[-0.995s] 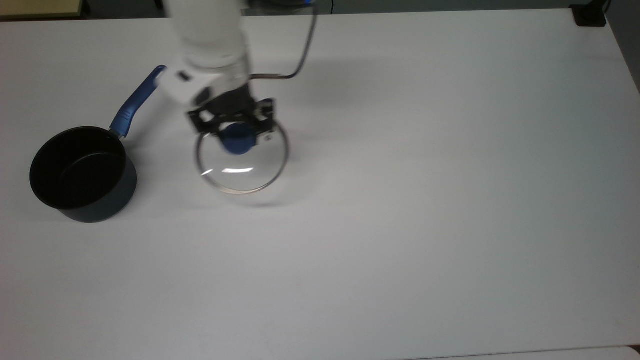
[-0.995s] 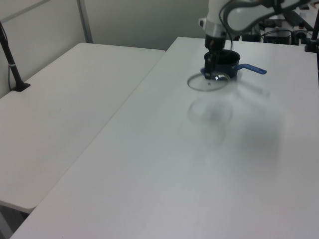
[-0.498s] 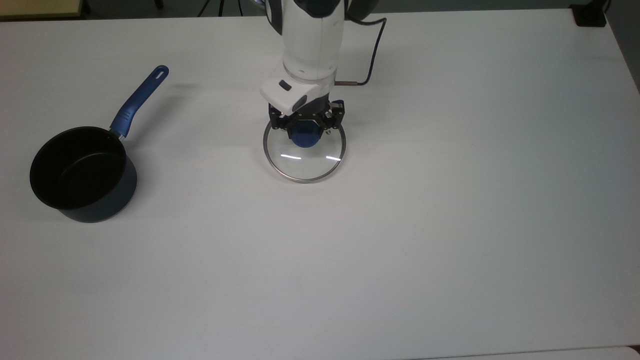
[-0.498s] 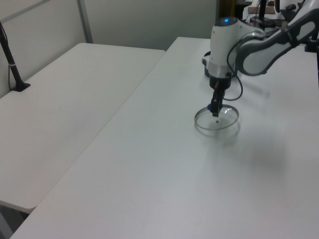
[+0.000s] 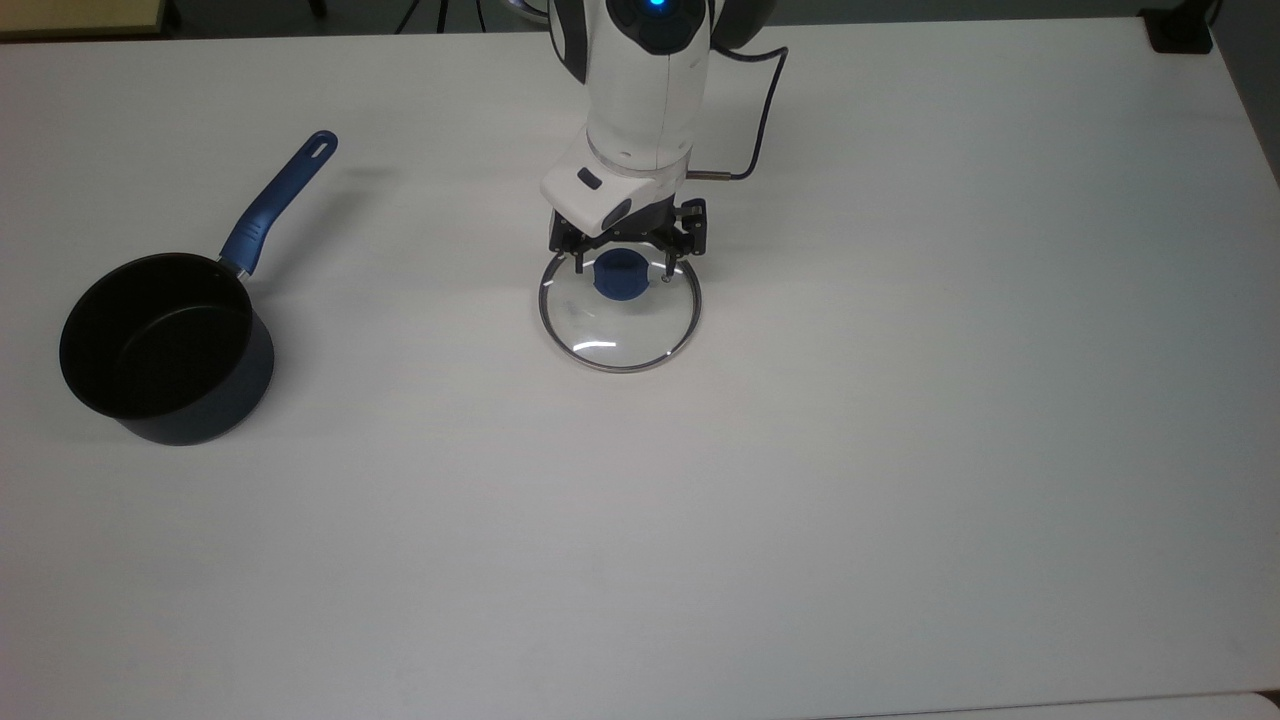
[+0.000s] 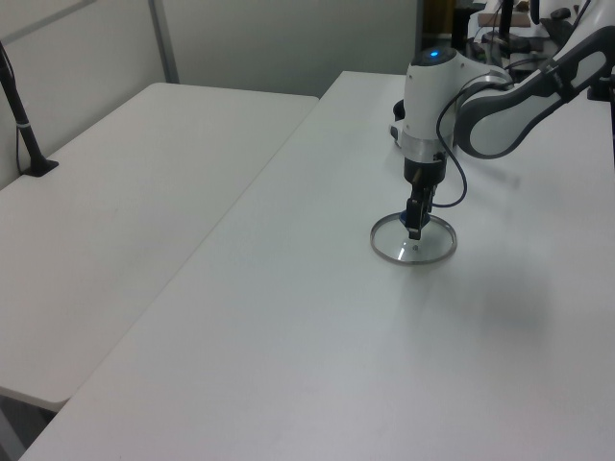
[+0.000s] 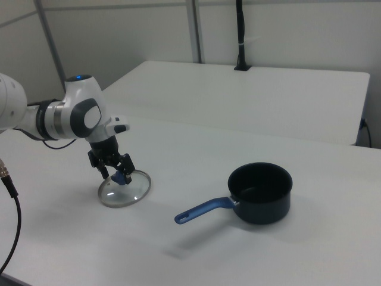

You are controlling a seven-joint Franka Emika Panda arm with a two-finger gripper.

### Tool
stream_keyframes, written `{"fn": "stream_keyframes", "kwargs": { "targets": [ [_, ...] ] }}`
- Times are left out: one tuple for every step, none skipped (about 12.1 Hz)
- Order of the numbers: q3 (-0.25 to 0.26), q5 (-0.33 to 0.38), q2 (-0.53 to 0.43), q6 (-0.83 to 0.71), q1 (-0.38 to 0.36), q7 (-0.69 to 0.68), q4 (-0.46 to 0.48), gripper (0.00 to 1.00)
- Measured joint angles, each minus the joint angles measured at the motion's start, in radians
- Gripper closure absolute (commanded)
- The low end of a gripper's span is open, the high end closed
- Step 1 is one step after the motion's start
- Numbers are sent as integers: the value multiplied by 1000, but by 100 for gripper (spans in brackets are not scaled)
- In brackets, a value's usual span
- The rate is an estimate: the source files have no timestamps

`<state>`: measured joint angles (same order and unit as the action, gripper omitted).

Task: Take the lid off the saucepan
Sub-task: 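Lower the glass lid flat onto the table beside the saucepan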

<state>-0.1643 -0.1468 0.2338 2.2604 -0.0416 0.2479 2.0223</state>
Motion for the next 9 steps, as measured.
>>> {"fn": "stream_keyframes", "kwargs": {
  "targets": [
    [0,0,-7,-61,0,1,-31,0],
    [1,-1,-19,-158,0,1,-90,0],
    [1,-1,-35,-256,0,1,-158,0],
    [4,-1,-56,-361,0,1,-231,0],
    [9,-1,-76,-436,0,1,-284,0],
    [21,-1,-101,-490,0,2,-320,0],
    [35,4,-129,-524,1,2,-338,0],
    [57,34,-165,-555,1,2,-345,0],
    [78,64,-198,-574,1,-2,-351,0]
  ]
}}
